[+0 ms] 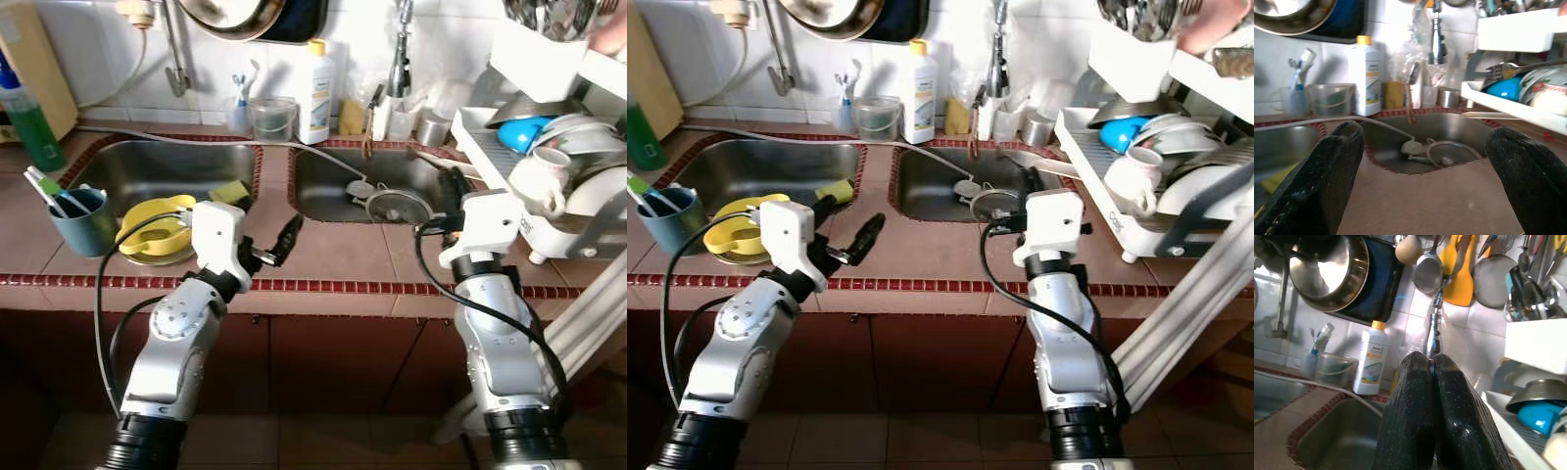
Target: Kitchen organization
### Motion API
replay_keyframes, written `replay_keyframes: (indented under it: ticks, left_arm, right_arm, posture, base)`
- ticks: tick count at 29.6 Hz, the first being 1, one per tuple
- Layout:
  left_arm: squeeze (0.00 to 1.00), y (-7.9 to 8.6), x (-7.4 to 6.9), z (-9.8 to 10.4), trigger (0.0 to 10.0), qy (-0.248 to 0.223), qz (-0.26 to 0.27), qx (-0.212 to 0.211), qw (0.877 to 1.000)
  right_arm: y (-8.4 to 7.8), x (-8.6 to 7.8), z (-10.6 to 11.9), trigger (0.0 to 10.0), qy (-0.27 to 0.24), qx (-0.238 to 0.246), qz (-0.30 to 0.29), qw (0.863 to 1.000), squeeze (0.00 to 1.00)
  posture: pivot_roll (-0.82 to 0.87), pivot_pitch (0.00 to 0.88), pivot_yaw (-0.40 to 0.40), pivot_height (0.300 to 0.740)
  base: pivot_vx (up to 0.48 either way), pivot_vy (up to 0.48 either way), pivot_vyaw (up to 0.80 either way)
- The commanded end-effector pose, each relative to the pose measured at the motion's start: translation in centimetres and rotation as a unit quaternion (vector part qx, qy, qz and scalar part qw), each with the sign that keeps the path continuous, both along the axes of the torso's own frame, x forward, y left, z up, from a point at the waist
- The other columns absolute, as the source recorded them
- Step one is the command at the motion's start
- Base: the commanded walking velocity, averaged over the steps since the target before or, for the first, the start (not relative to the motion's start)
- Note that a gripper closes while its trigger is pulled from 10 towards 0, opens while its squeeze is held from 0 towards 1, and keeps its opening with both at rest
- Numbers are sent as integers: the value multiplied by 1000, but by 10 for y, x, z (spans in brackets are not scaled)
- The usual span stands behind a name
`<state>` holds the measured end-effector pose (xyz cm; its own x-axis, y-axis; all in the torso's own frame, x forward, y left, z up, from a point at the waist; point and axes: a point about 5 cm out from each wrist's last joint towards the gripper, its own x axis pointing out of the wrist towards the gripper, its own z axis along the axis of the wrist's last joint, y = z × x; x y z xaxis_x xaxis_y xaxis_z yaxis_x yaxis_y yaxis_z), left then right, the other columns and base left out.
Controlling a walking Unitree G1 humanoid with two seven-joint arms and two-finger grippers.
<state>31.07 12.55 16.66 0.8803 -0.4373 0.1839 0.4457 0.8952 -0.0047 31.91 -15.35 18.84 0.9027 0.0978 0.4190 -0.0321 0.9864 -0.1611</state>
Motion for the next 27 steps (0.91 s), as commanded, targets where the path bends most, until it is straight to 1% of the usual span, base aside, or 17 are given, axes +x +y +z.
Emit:
replay_keyframes:
  ticks: [1,6,13,16,20,23,27]
  left_arm:
    - [0,-4,2,3,10000,-1,-9,5,1000]
    - [0,-4,2,3,10000,0,-12,4,1000]
    - [0,-5,2,3,10000,2,-13,5,1000]
    - [0,-5,2,3,10000,3,-13,4,1000]
    - [0,-5,2,3,10000,3,-13,4,1000]
    - [0,-5,2,3,10000,3,-14,2,1000]
    - [0,-6,2,4,10000,2,-16,0,1000]
  right_arm:
    - [-3,-2,6,10000,-10,5,1,1000,0]
    - [1,-3,4,10000,-6,6,18,1000,0]
    - [2,-5,2,10000,-4,3,24,1000,0]
    - [3,-5,2,10000,-5,-16,24,1000,0]
    - [2,-4,2,10000,-3,-23,22,1000,0]
    - [3,-5,2,10000,-3,-15,26,1000,0]
    - [3,-5,2,10000,-4,-9,27,1000,0]
  posture:
    - [-189,0,-40,740]
    - [-190,0,-38,740]
    - [-193,0,-37,740]
    - [-194,0,-36,740]
    - [-194,0,-36,740]
    - [-194,0,-36,740]
    - [-194,0,-36,740]
  base:
    - [0,0,0]
    - [0,0,0]
    - [0,0,0]
    - [0,0,0]
    - [240,0,800]
    - [92,0,790]
    - [307,0,123]
